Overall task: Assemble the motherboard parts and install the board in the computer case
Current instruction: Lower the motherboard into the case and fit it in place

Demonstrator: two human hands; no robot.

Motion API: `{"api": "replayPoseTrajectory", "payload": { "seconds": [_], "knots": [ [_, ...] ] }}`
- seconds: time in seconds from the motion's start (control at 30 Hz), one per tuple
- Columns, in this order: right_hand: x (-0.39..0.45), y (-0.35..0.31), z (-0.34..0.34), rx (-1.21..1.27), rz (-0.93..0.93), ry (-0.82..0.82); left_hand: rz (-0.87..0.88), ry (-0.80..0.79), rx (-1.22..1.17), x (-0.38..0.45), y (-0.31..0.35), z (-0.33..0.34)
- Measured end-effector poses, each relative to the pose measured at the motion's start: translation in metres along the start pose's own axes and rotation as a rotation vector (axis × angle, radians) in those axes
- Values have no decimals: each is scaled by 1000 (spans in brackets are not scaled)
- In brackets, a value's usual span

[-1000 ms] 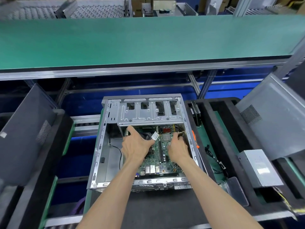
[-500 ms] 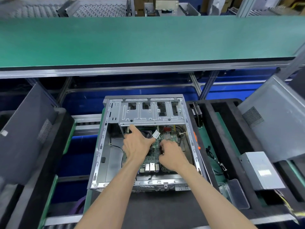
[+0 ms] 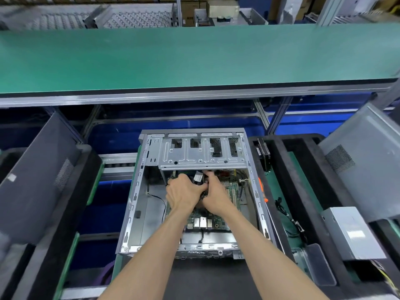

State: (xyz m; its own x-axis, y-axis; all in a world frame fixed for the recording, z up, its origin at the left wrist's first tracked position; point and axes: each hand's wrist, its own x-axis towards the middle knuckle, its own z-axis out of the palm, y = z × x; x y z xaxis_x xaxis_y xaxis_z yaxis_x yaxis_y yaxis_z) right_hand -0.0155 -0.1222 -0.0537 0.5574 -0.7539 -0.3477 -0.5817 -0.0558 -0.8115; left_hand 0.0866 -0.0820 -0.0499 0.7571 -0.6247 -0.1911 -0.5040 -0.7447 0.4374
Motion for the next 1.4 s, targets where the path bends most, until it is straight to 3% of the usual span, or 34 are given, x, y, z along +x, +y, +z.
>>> {"api": "replayPoseTrajectory", "payload": {
  "seconds": [0.27,0.4,0.6,0.7,0.73,0.8,0.87,0.9,1.0,1.1,1.23,1.4],
  "knots": [
    [8,5,2,-56,-35,101,232,-215,-203,13,-42,-32],
    [5,3,4,-88,-38,65,266,-280,-118,9,-58,-35],
    [3,4,-3,-80,-34,100,334,-68,7,2,-66,-36],
    [3,5,-6,-59,-6,127,729,141,240,-3,-81,-42],
    [4,5,-6,-62,-3,135,903,129,326,-2,-85,-45],
    [4,4,-6,-84,-3,142,1139,-176,461,0,-87,-54],
    [4,4,-6,-99,-3,141,1032,-506,519,2,-82,-59],
    [4,4,-5,-102,-4,141,901,-571,502,2,-80,-59],
    [4,5,-5,-116,2,150,548,-595,358,-3,-76,-48],
    [5,5,-5,-115,12,151,338,-629,313,-10,-76,-31],
    [5,6,-5,-130,17,149,176,-690,294,-11,-77,-18],
    [7,5,-4,-165,20,166,-23,-795,63,-3,-86,-19]
  ]
}}
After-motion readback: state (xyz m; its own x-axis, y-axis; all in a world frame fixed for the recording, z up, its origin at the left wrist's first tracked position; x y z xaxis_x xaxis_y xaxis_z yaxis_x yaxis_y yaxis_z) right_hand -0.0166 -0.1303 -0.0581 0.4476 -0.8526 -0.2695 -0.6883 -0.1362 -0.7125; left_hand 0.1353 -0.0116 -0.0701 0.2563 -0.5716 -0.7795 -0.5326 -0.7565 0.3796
